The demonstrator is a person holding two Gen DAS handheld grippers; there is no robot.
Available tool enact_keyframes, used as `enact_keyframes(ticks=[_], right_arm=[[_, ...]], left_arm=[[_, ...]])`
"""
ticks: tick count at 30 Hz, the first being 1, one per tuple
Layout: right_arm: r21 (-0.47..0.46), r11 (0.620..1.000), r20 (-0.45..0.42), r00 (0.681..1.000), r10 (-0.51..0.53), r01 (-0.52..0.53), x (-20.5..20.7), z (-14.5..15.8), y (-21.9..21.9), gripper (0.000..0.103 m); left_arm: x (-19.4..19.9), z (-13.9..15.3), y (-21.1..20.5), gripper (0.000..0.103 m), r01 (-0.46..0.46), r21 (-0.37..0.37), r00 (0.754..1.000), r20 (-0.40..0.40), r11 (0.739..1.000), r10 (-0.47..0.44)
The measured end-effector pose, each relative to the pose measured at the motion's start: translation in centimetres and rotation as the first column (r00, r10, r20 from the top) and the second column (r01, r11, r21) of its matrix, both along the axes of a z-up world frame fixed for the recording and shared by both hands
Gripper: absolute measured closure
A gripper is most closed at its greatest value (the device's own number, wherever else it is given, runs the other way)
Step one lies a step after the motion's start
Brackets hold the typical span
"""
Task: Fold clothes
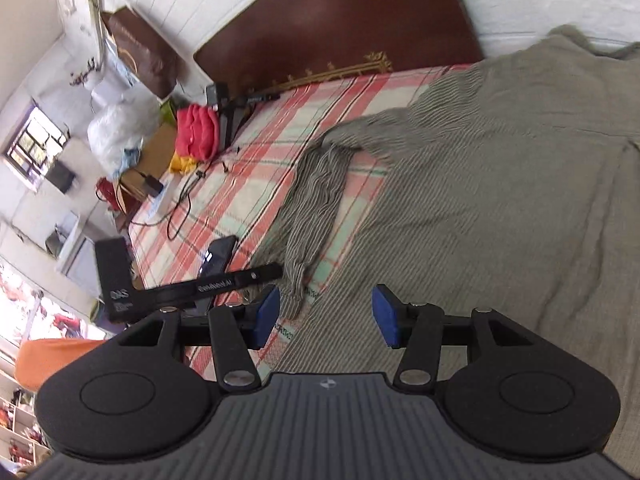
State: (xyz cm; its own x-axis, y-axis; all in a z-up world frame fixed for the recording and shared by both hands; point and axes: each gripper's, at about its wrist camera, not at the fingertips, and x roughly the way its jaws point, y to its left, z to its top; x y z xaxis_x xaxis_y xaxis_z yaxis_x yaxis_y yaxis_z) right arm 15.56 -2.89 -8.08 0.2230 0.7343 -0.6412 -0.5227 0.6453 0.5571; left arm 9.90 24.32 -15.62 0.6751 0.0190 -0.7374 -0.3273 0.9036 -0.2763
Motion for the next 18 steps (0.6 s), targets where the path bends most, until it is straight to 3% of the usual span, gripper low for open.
enact_keyframes(ticks=[3, 5, 8, 16, 18], right_arm=[[-0.021, 1.0, -0.006, 1.0, 0.006, -0.006, 0.3, -0.3, 0.5, 0.044], [-0.036, 0.999, -0.007, 1.0, 0.002, -0.003, 0.6, -0.6, 0.7, 0.042], [-0.055, 0.998, -0.017, 1.0, -0.008, 0.007, 1.2, -1.2, 1.1, 0.042], [-0.085, 0.996, -0.072, 0.997, -0.022, 0.016, 2.4, -2.8, 1.4, 0.042], [-0.099, 0.995, -0.067, 0.997, -0.032, 0.025, 2.7, -2.8, 1.0, 0.041]], left_arm=[[-0.6, 2.7, 0.9, 0.092, 0.005, 0.132, 0.999, 0.045, 0.991, -0.011], [-0.9, 4.6, 2.1, 0.092, -0.027, 0.243, 0.998, 0.061, 0.97, 0.012], [-0.1, 6.4, 4.0, 0.091, -0.08, 0.428, 0.997, 0.052, 0.9, 0.064], [6.6, 5.5, 9.0, 0.09, -0.064, 0.547, 0.984, -0.103, 0.835, 0.143], [7.8, 5.1, 11.0, 0.09, -0.063, 0.55, 0.977, -0.137, 0.833, 0.165]])
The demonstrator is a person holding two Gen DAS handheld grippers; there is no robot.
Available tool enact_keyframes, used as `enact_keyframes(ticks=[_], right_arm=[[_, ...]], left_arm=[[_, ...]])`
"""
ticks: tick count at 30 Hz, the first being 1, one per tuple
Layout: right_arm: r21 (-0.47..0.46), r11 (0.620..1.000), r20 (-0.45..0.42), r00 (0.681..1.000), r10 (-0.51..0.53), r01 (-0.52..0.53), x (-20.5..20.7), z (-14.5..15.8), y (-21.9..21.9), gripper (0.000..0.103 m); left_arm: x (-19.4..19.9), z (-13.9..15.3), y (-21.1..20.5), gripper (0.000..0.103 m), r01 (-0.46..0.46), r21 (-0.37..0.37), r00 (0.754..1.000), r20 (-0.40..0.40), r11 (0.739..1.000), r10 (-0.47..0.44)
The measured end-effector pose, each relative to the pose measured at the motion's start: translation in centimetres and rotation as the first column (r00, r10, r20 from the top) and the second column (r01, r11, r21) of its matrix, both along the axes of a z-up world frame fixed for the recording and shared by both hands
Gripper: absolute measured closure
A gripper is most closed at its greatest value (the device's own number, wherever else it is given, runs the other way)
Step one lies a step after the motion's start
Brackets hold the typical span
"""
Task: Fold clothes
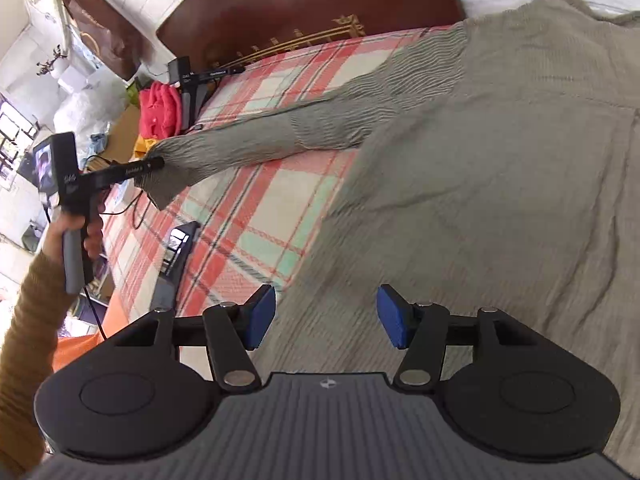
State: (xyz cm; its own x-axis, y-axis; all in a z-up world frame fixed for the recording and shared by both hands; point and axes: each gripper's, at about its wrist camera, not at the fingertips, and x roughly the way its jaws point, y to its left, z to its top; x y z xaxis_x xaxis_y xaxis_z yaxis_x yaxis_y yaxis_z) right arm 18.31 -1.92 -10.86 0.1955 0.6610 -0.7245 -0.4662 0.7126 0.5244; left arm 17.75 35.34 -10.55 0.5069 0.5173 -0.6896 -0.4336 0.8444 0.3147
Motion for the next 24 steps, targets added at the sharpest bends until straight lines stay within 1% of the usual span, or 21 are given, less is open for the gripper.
enact_keyframes(ticks=[2, 3, 4, 5, 6, 8, 9, 10, 11, 12, 13, 14, 16, 19, 21, 24], right_arm=[[-0.014, 1.0, 0.004, 1.0, -0.01, 0.01, 0.7, -0.1, -0.1, 0.04], [-0.021, 1.0, 0.006, 1.0, -0.014, 0.014, 1.1, -0.2, -0.1, 0.04], [-0.027, 0.999, 0.009, 1.0, -0.018, 0.018, 1.5, -0.3, -0.1, 0.04], [-0.033, 0.999, 0.011, 1.0, -0.022, 0.023, 1.9, -0.4, -0.1, 0.04], [-0.039, 0.999, 0.014, 1.0, -0.027, 0.027, 2.3, -0.4, -0.1, 0.04], [-0.051, 0.998, 0.031, 0.999, -0.026, 0.028, 3.4, -0.4, 0.1, 0.04], [-0.059, 0.998, 0.054, 0.998, -0.019, 0.022, 4.1, -0.1, 0.4, 0.04], [-0.07, 0.997, 0.085, 0.996, -0.012, 0.018, 4.9, 0.3, 0.8, 0.04], [-0.081, 0.997, 0.122, 0.992, 0.008, 0.002, 5.7, 0.7, 1.4, 0.04], [-0.093, 0.996, 0.16, 0.987, 0.03, -0.016, 6.5, 1.1, 2.0, 0.04], [-0.105, 0.994, 0.188, 0.981, 0.055, -0.035, 7.4, 1.5, 2.8, 0.04], [-0.117, 0.992, 0.215, 0.973, 0.079, -0.055, 8.3, 1.8, 3.7, 0.04], [-0.14, 0.986, 0.267, 0.955, 0.126, -0.091, 10.4, 2.3, 5.3, 0.04], [-0.172, 0.972, 0.341, 0.916, 0.21, -0.159, 13.8, 2.5, 7.5, 0.04], [-0.233, 0.953, 0.36, 0.893, 0.269, -0.193, 16.3, 2.2, 9.0, 0.04], [-0.348, 0.912, 0.367, 0.863, 0.347, -0.219, 19.2, 1.3, 10.8, 0.038]], left_arm=[[1.0, -0.9, 1.3, 0.089, -0.008, -0.005, 0.999, -0.035, 1.0, 0.008], [1.5, -1.4, 1.9, 0.085, -0.012, -0.007, 0.999, -0.052, 1.0, 0.011], [2.0, -2.4, 2.1, 0.082, 0.003, -0.011, 0.996, -0.094, 1.0, -0.004], [2.3, -3.2, 2.3, 0.076, 0.009, -0.014, 0.992, -0.128, 1.0, -0.011], [2.1, -3.6, 2.6, 0.051, 0.004, -0.014, 0.991, -0.134, 1.0, -0.006], [1.7, -4.3, 3.0, 0.039, -0.005, -0.013, 0.989, -0.145, 1.0, 0.003], [1.1, -4.1, 3.6, 0.037, -0.003, -0.035, 0.992, -0.126, 0.999, -0.002], [0.4, -3.6, 4.3, 0.036, -0.007, -0.077, 0.995, -0.101, 0.997, -0.001], [-0.3, -3.1, 4.9, 0.032, -0.01, -0.118, 0.997, -0.077, 0.993, 0.001], [-1.0, -2.5, 5.7, 0.027, -0.024, -0.142, 0.999, -0.047, 0.99, 0.017], [-1.8, -1.9, 6.4, 0.025, -0.037, -0.167, 0.999, -0.017, 0.985, 0.035], [-2.3, -1.4, 7.0, 0.024, -0.059, -0.168, 0.998, 0.004, 0.984, 0.061], [-3.1, -1.1, 8.1, 0.024, -0.075, -0.175, 0.997, 0.012, 0.982, 0.079], [-3.4, -1.7, 8.5, 0.024, -0.027, -0.188, 0.999, 0.021, 0.982, 0.031], [-3.4, -2.5, 8.4, 0.024, 0.01, -0.192, 1.0, 0.021, 0.981, -0.006], [-2.4, -4.3, 8.3, 0.024, 0.034, -0.217, 0.999, 0.0, 0.976, -0.035]])
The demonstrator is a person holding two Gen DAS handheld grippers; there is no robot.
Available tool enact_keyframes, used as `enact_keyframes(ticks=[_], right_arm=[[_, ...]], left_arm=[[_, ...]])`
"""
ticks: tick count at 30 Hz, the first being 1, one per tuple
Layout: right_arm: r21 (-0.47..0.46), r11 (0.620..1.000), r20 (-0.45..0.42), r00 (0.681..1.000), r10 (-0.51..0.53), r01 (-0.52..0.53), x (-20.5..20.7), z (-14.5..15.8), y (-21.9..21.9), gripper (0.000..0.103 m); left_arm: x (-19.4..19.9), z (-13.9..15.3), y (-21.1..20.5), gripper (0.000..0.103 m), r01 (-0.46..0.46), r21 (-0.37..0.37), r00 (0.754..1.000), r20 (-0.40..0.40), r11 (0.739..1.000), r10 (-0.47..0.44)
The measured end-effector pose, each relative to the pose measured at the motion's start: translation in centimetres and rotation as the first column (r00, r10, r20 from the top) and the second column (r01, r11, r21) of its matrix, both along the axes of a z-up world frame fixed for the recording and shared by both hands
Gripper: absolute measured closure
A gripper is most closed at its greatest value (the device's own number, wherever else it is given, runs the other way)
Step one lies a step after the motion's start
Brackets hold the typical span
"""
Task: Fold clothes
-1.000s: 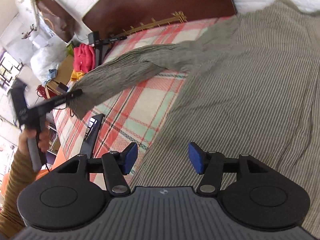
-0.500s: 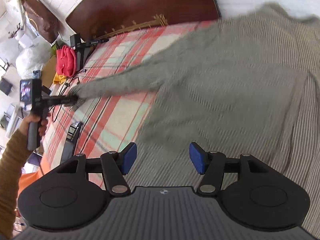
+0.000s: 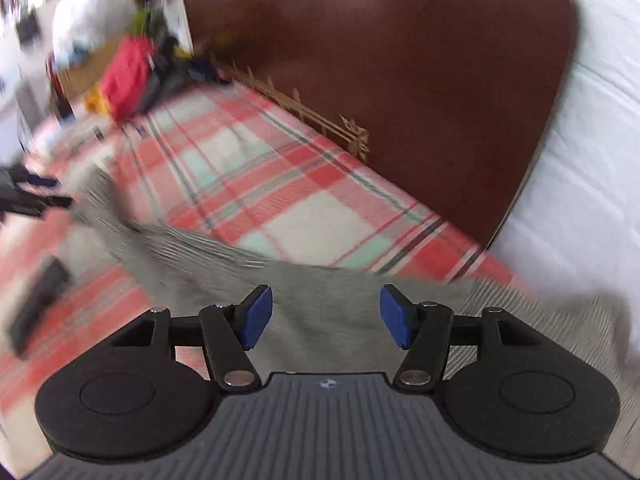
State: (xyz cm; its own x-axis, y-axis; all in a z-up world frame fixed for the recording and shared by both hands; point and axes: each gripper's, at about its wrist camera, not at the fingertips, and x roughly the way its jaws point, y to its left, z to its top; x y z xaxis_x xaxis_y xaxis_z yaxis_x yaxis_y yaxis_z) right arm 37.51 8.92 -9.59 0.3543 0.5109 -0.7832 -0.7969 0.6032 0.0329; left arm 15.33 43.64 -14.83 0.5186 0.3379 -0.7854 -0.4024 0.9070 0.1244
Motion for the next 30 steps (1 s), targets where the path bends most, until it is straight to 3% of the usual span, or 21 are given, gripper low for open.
enact_keyframes(ticks=[6, 10, 11, 12, 13, 15, 18, 19, 22, 25, 26, 27, 29, 30], right_arm=[[-0.217, 0.966, 0.08, 0.983, 0.164, -0.143, 1.8, -2.8, 2.7, 0.037], [-0.225, 0.959, 0.066, 0.979, 0.194, -0.175, 2.7, -3.8, 3.5, 0.04], [-0.223, 0.958, 0.044, 0.979, 0.198, -0.183, 3.0, -4.0, 3.7, 0.042], [-0.232, 0.952, -0.012, 0.979, 0.201, -0.199, 3.5, -4.4, 3.9, 0.071], [-0.229, 0.95, -0.071, 0.977, 0.2, -0.211, 3.9, -4.6, 4.0, 0.101], [-0.185, 0.961, -0.062, 0.978, 0.2, -0.208, 3.9, -3.5, 3.8, 0.101], [-0.037, 0.991, -0.03, 0.992, 0.126, -0.127, 4.8, -1.4, 2.1, 0.101], [-0.006, 0.995, -0.026, 0.995, 0.096, -0.096, 5.1, -1.1, 1.6, 0.101], [-0.026, 0.999, -0.024, 0.999, 0.034, -0.035, 5.6, -2.6, 1.4, 0.101], [-0.084, 0.996, -0.009, 0.999, -0.038, 0.037, 5.6, -4.7, 2.2, 0.098], [-0.082, 0.995, 0.008, 0.999, -0.052, 0.052, 5.3, -4.9, 2.4, 0.097], [-0.097, 0.994, 0.018, 0.999, -0.05, 0.052, 5.1, -4.6, 2.6, 0.094], [-0.114, 0.992, 0.049, 0.998, -0.042, 0.047, 4.7, -3.5, 2.6, 0.077], [-0.113, 0.993, 0.071, 0.997, -0.036, 0.044, 4.3, -2.7, 2.5, 0.062]], left_arm=[[1.4, -2.2, 0.5, 0.024, 0.024, -0.081, 0.999, 0.03, 0.996, -0.022], [1.9, -2.4, 0.7, 0.03, 0.027, -0.111, 0.998, 0.052, 0.993, -0.021], [2.0, -2.3, 0.7, 0.053, 0.027, -0.12, 0.998, 0.058, 0.992, -0.02], [2.0, -2.2, 0.6, 0.082, 0.028, -0.129, 0.998, 0.065, 0.991, -0.019], [2.0, -2.1, 0.6, 0.089, 0.028, -0.138, 0.997, 0.071, 0.99, -0.018], [1.5, -1.3, 0.6, 0.098, 0.022, -0.155, 0.996, 0.093, 0.988, -0.007], [-0.4, 0.2, 1.2, 0.1, 0.022, -0.194, 0.989, 0.148, 0.981, 0.007], [-1.1, 0.7, 1.4, 0.1, 0.029, -0.211, 0.987, 0.161, 0.977, 0.006], [-2.1, 0.7, 1.9, 0.1, 0.032, -0.186, 0.993, 0.12, 0.982, -0.009], [-1.3, -1.3, 2.0, 0.096, 0.03, -0.204, 0.999, 0.02, 0.979, -0.026], [-1.3, -1.3, 1.7, 0.089, 0.029, -0.18, 0.999, 0.018, 0.983, -0.026], [-1.3, -1.4, 1.4, 0.073, 0.028, -0.156, 1.0, 0.016, 0.987, -0.026], [-1.7, -1.1, 1.2, 0.039, 0.022, -0.128, 1.0, 0.018, 0.992, -0.02], [-2.1, -0.7, 1.3, 0.036, 0.017, -0.123, 1.0, 0.023, 0.992, -0.015]])
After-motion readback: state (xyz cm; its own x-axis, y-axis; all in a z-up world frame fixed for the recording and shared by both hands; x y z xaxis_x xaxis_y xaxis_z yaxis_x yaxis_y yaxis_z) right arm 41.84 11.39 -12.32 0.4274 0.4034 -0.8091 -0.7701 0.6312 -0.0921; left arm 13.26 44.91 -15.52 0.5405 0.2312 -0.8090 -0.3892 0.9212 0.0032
